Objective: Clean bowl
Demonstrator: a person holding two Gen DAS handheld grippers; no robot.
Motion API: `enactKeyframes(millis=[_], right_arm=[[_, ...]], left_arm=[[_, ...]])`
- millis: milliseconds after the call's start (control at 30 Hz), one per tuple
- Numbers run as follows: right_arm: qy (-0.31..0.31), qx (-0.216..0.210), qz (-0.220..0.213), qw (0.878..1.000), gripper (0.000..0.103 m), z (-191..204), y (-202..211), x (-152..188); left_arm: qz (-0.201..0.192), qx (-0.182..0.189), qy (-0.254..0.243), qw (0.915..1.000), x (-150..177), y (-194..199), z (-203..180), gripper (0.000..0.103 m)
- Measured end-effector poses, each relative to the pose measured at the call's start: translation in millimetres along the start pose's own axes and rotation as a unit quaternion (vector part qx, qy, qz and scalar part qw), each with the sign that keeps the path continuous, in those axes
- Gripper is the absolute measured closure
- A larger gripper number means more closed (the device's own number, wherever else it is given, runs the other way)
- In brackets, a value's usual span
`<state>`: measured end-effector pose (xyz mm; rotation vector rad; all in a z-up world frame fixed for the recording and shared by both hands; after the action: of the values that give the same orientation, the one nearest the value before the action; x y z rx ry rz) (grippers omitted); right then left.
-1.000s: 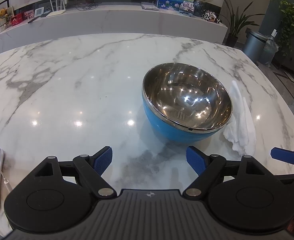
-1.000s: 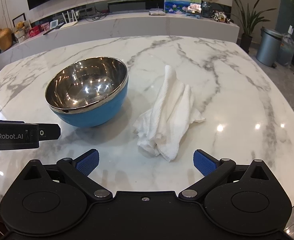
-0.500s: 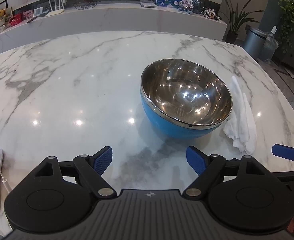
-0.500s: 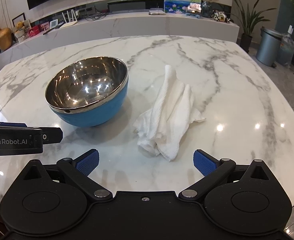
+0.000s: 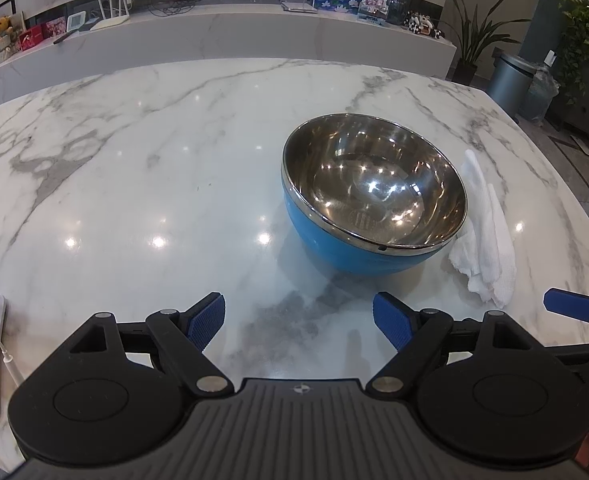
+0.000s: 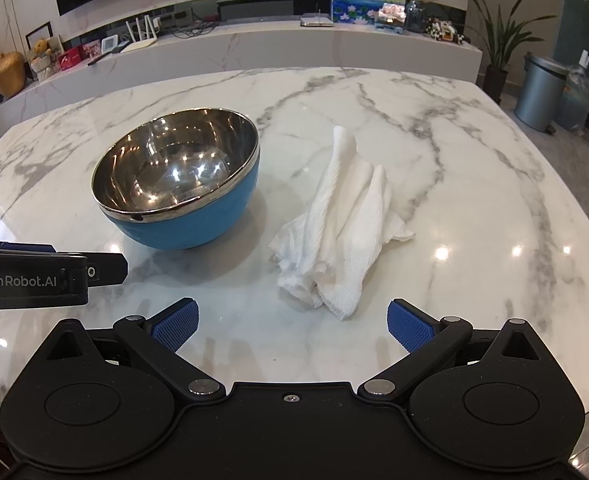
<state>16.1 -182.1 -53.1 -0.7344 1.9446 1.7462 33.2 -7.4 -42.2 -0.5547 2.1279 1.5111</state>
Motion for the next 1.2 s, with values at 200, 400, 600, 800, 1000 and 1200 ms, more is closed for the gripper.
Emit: enactKeyframes(millis=[200,400,600,800,1000,1200], right_arm=[[0.001,-0.001,0.000,1.000,0.001,1,1,0],[0.002,0.001,0.001,1.000,0.001,0,-1,-1],[0.008,0.002,0.000,1.000,0.001,2,-1,-1],[0.020,0.006,-0.004,1.000,0.001,2,-1,-4],[0.025,0.008,-0.004,1.000,0.001,0,-2,-6],[0.029,0.010,0.001,1.000,0.001,-1,-5,-9]], left_arm=[[0.000,0.000,-0.002,1.0000,0,1,0,0.022],[-0.003,0.004,-0.005,1.0000,-1,3,-1,0.022],[-0.008,0.007,-0.008,0.9999,-4,6,-3,0.022],[-0.012,0.009,-0.006,0.9999,-10,10,-1,0.022],[-0.011,0.027,0.023,0.9993,-13,12,6,0.022],[-0.012,0.037,0.030,0.9988,-18,18,7,0.022]])
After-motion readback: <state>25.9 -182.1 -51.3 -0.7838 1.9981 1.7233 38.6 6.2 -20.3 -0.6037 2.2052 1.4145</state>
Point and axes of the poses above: each gripper's, at about its wrist camera, not at the fingertips, and y roughly against the way its jaws point, z to its left, x to its underside, the point moved 5 cm from there along -y, roughly the way its jaws point, and after that the axes turned 13 degrees about x, right-handed, at the moved point
